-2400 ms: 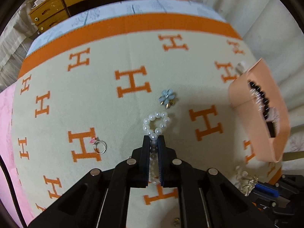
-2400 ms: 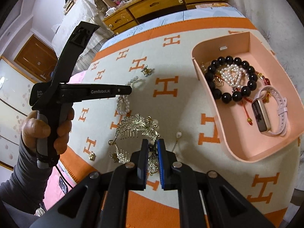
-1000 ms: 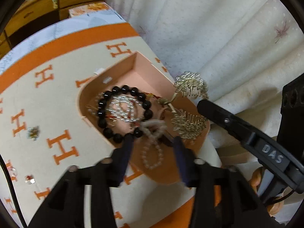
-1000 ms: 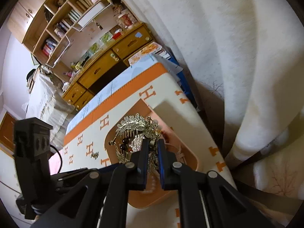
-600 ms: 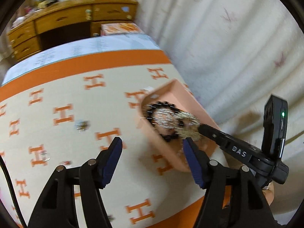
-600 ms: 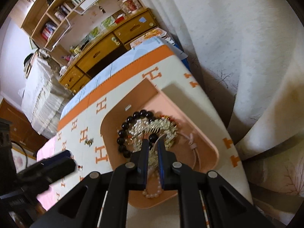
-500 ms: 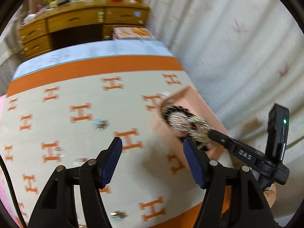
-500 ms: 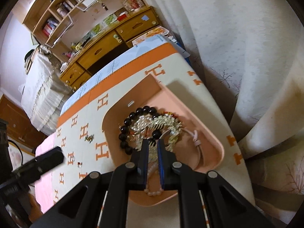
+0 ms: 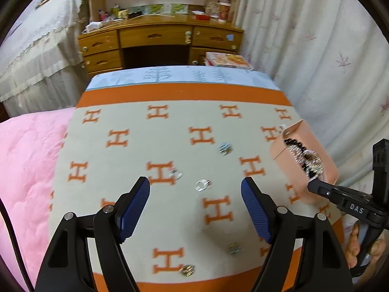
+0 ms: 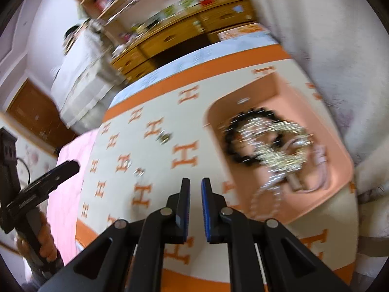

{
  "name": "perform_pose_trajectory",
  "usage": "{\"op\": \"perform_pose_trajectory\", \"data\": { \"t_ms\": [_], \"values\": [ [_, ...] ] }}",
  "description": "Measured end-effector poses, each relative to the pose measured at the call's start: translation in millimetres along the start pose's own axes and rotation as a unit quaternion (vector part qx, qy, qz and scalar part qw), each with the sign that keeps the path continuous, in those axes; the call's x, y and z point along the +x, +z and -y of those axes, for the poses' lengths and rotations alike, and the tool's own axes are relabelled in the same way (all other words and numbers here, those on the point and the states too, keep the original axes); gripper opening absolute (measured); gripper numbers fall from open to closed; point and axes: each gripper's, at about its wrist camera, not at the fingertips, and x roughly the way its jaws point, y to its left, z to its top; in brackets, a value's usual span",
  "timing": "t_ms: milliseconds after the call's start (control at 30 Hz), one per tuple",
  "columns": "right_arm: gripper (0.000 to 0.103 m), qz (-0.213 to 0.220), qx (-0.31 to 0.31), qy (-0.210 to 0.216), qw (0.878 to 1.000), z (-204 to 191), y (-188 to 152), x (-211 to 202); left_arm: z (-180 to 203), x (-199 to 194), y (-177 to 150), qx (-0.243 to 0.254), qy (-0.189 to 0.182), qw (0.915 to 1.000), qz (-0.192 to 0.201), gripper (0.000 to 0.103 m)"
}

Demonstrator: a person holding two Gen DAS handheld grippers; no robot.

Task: Organize jewelry
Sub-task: 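Move the right tool over the blue flower brooch, then close the right tool on the blue flower brooch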

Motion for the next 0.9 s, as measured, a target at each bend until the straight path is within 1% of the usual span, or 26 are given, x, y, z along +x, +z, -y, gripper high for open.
{"op": "perform_pose_trajectory", "data": {
  "t_ms": [67,133,167,267,367,467,567,633,733,900],
  "values": [
    [0.016,-0.013,-0.024,0.005,1.000,-14,-6,5,-9,-4,-9,-0.004,0.004,1.0000,0.000,0.077],
    [0.034,-0.023,-0.052,0.008,0.998,-29,-14,11,-18,-5,-18,-0.007,0.006,1.0000,-0.004,0.079],
    [0.037,-0.025,-0.063,0.007,0.998,-35,-18,13,-22,-5,-23,-0.009,0.007,0.9999,-0.004,0.080],
    [0.038,-0.035,-0.101,0.005,0.994,-51,-30,20,-31,-4,-35,-0.012,0.010,0.9999,-0.007,0.081],
    [0.038,-0.049,-0.139,0.010,0.989,-66,-44,28,-38,3,-49,-0.014,0.007,0.9997,-0.020,0.081],
    [0.038,-0.058,-0.186,0.006,0.981,-79,-57,37,-39,11,-66,-0.008,0.007,0.9993,-0.035,0.081],
    [0.038,-0.062,-0.231,-0.004,0.971,-91,-71,45,-37,21,-84,0.002,0.014,0.9985,-0.052,0.081],
    [0.038,-0.062,-0.261,-0.019,0.963,-100,-79,52,-37,26,-92,0.002,0.015,0.9980,-0.062,0.081],
    [0.038,-0.053,-0.292,-0.032,0.955,-109,-87,58,-39,30,-102,-0.002,0.012,0.9973,-0.073,0.081],
    [0.037,-0.058,-0.310,-0.040,0.948,-115,-93,71,-44,29,-107,-0.009,0.010,0.9974,-0.071,0.081]
  ]
}}
